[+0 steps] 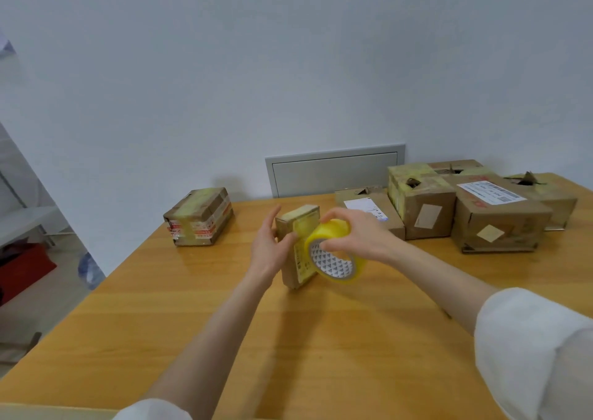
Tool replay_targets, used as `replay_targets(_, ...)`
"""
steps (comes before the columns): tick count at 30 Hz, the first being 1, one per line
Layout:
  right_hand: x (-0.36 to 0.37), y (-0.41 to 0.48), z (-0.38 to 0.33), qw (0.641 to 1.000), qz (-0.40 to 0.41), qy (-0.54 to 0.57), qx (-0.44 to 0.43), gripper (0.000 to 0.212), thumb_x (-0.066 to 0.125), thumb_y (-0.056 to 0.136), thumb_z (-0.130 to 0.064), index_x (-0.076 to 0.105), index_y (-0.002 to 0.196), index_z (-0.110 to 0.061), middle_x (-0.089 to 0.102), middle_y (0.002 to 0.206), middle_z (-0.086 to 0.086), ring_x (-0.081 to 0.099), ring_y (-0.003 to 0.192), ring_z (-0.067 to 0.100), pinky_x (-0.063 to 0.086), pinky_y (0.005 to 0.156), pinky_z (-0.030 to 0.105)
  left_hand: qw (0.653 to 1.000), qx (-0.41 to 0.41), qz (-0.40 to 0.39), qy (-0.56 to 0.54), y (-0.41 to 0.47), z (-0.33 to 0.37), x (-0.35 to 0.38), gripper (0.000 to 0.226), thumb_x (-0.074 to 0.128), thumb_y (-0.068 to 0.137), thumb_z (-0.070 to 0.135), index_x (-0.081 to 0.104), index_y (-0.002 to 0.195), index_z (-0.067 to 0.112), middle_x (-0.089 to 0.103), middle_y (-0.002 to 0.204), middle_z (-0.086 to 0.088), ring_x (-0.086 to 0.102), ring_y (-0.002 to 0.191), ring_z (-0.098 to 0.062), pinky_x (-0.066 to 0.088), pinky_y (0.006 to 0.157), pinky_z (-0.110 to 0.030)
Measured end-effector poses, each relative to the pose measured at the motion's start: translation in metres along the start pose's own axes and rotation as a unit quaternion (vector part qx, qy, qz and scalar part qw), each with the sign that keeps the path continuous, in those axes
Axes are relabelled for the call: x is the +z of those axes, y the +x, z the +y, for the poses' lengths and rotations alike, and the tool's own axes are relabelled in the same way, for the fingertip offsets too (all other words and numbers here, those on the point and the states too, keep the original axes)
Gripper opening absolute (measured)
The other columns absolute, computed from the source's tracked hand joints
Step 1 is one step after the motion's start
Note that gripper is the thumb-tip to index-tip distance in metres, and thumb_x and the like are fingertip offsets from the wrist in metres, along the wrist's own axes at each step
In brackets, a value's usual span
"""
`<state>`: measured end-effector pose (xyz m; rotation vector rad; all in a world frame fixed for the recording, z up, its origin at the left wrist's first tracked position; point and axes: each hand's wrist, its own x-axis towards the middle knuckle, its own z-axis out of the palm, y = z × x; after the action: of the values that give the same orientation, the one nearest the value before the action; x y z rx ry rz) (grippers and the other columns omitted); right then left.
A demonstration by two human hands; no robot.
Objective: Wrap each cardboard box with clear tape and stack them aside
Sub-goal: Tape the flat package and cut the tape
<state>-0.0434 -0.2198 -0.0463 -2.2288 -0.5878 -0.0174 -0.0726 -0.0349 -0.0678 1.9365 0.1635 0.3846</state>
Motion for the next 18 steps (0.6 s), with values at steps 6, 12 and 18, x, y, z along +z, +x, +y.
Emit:
replay_targets(6, 0.014, 0.005, -0.002, 1.0, 0.006, -0.01, -0.002, 0.045, 0.078, 0.073, -0.033, 0.059, 0.113, -0.035, 0.06, 0.109, -0.001, 0.053, 0.1, 0.017, 0.04, 0.073, 0.028, 0.974, 0.049, -0.119, 0.185, 0.004, 0.039, -0.022, 0.044, 0.049, 0.095, 0.03, 0.046, 0.138, 0.022, 0.054, 0.133, -0.005, 0.05, 0.111, -0.016, 0.042, 0.09, -0.03)
replay_targets(12, 0.019, 0.001, -0.004, 1.0, -0.003, -0.025, -0.003, 0.045, 0.076, 0.076, -0.032, 0.056, 0.116, -0.034, 0.06, 0.109, 0.001, 0.055, 0.094, 0.019, 0.047, 0.076, 0.032, 0.892, 0.058, -0.046, 0.446, 0.035, 0.046, 0.001, 0.049, 0.051, 0.092, 0.051, 0.061, 0.113, 0.007, 0.066, 0.107, -0.01, 0.061, 0.094, -0.026, 0.052, 0.075, -0.036)
replay_targets(18, 0.003, -0.006, 0.0, 1.0, -0.003, 0.024, -0.008, 0.063, 0.08, 0.074, -0.031, 0.049, 0.129, -0.029, 0.053, 0.121, -0.011, 0.048, 0.109, 0.01, 0.04, 0.085, 0.026, 0.957, 0.03, -0.04, 0.287, 0.037, 0.037, -0.005, 0.037, 0.057, 0.092, 0.038, 0.062, 0.079, 0.004, 0.056, 0.069, -0.009, 0.056, 0.068, -0.027, 0.049, 0.06, -0.038)
